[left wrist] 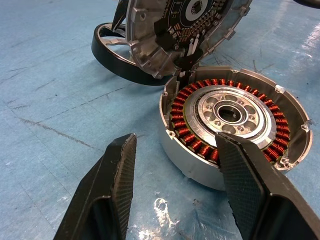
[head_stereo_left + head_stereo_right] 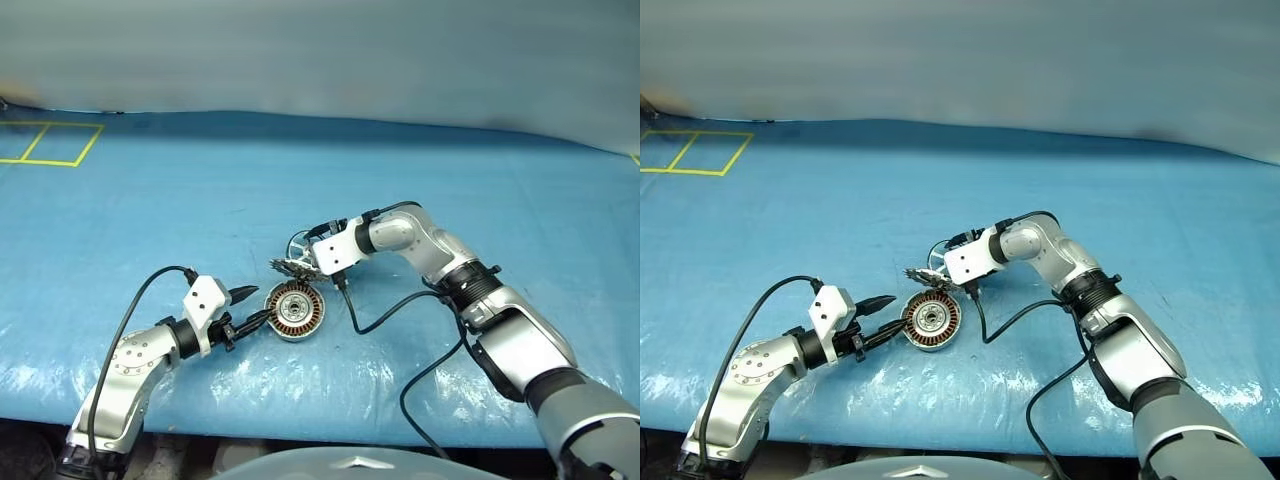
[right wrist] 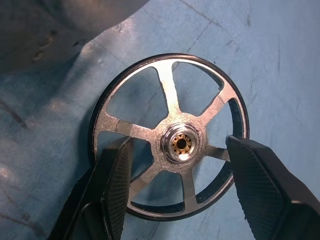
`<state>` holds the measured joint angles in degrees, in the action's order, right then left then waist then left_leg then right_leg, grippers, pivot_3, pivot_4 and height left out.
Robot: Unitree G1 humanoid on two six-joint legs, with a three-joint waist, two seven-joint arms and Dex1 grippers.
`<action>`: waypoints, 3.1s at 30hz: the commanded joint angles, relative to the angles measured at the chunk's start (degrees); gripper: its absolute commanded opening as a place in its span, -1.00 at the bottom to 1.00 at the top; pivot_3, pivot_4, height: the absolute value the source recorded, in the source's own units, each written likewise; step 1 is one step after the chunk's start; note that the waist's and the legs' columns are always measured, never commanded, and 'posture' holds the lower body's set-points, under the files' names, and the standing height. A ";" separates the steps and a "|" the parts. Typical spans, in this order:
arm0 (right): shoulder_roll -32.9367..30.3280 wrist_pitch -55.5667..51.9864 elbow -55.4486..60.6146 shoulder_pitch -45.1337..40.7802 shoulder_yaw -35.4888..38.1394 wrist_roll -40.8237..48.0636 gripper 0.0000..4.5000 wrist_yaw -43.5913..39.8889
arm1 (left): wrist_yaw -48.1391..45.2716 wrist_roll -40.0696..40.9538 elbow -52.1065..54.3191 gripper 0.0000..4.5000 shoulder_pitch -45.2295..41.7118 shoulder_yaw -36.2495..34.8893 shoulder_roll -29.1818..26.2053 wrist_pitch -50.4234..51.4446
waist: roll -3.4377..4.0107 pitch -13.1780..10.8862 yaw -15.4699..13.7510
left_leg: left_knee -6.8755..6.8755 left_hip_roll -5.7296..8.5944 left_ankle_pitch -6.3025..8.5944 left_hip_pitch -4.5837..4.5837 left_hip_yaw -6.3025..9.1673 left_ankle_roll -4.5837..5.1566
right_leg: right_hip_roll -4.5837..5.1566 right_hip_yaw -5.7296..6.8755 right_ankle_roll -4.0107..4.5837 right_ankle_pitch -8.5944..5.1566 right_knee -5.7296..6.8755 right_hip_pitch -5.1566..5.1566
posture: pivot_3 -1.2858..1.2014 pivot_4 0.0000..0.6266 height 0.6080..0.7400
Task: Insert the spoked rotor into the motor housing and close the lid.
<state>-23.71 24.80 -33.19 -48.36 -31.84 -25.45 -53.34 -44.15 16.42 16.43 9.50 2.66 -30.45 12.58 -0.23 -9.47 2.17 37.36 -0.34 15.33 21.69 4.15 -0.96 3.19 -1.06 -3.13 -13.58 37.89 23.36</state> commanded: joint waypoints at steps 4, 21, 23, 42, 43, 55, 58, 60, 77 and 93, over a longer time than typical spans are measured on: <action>-1.19 1.38 -0.23 0.30 -1.81 -3.03 0.14 -0.22 | 0.29 0.29 0.39 0.19 -0.34 -0.06 0.06 0.50 | -0.02 0.01 -0.06 | 0.04 0.00 0.00 -0.03 0.01 0.00 | 0.00 0.00 0.00 0.00 0.00 -0.06 | 0.03 -0.52 1.00; -4.46 -6.60 7.02 5.35 2.32 0.97 -0.26 -3.34 | 0.52 -0.09 -0.24 0.19 -0.77 0.38 0.37 0.32 | -0.04 0.05 -0.48 | 0.22 0.05 0.00 -0.20 0.19 0.00 | 0.00 0.07 -0.06 0.03 -0.04 -0.44 | 0.03 -0.52 1.00; -4.47 -10.52 9.87 6.78 5.71 4.18 -0.26 -2.88 | 0.49 0.39 -0.15 0.19 -0.78 0.24 0.78 0.09 | -0.03 0.05 -0.55 | 0.24 0.05 0.00 -0.19 0.21 0.00 | 0.00 0.07 -0.06 0.03 -0.04 -0.45 | 0.03 -0.52 1.00; -11.79 -43.96 48.83 40.84 32.85 23.71 -0.26 4.48 | -2.37 0.65 -1.56 0.19 -4.42 1.94 0.63 0.07 | -0.03 0.02 -0.99 | 0.22 0.04 0.03 -0.08 0.20 0.04 | -0.02 0.06 -0.09 0.03 -0.11 -0.41 | 0.03 -0.52 1.00; -11.15 -45.67 51.32 42.89 33.75 24.90 -0.26 5.20 | -2.60 0.68 -1.65 0.19 -4.52 2.00 0.50 0.04 | -0.03 0.02 -0.89 | 0.22 0.03 0.03 -0.08 0.21 0.05 | -0.02 0.07 -0.09 0.03 -0.11 -0.40 | 0.03 -0.52 1.00; -3.76 -61.93 79.60 61.85 33.13 41.77 -0.26 10.44 | -11.48 4.39 -3.31 0.19 -8.21 2.07 -3.41 1.54 | -0.01 0.01 -0.95 | 0.36 -0.02 0.02 -0.10 0.22 0.04 | -0.09 0.09 -0.34 -0.15 -0.07 -0.43 | 0.03 -0.52 1.00; -4.81 -63.52 82.04 62.94 30.39 43.17 -0.26 11.06 | -13.29 4.16 -3.00 0.19 -8.76 3.45 -4.26 2.25 | -0.02 0.01 -0.86 | 0.38 0.00 0.02 -0.09 0.19 0.03 | -0.06 0.06 -0.34 -0.15 -0.11 -0.44 | 0.03 -0.52 1.00; -5.08 -64.01 82.69 62.27 28.93 44.11 -0.26 11.60 | -15.09 3.04 -2.59 0.19 -8.34 4.79 -5.69 1.83 | -0.02 0.01 -0.78 | 0.39 0.00 0.02 -0.10 0.16 0.03 | -0.06 0.05 -0.25 -0.21 -0.11 -0.44 | 0.03 -0.52 1.00; -5.60 -64.10 74.77 49.85 19.31 45.61 -0.26 14.60 | -12.14 3.17 0.06 0.19 -4.40 3.33 -5.57 1.13 | -0.08 -0.02 -0.84 | 0.31 -0.04 0.02 -0.08 0.25 0.04 | -0.09 0.11 -0.35 -0.16 -0.12 -0.42 | 0.03 -0.52 1.00; -4.34 -61.43 68.25 44.13 14.75 42.54 -0.26 15.86 | -9.61 4.43 1.03 0.19 -3.91 0.34 -5.61 1.67 | -0.10 -0.03 -0.78 | 0.31 -0.03 0.02 -0.07 0.27 0.04 | -0.09 0.14 -0.37 -0.15 -0.12 -0.41 | 0.03 -0.52 1.00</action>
<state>-28.02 -38.62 35.21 -3.58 -16.62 18.07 -38.08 -54.04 20.04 15.87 6.04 4.47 -36.08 14.50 -0.32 -9.50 1.39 37.67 -0.38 15.35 21.62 4.42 -0.93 3.10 -0.92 -3.49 -13.73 37.77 22.97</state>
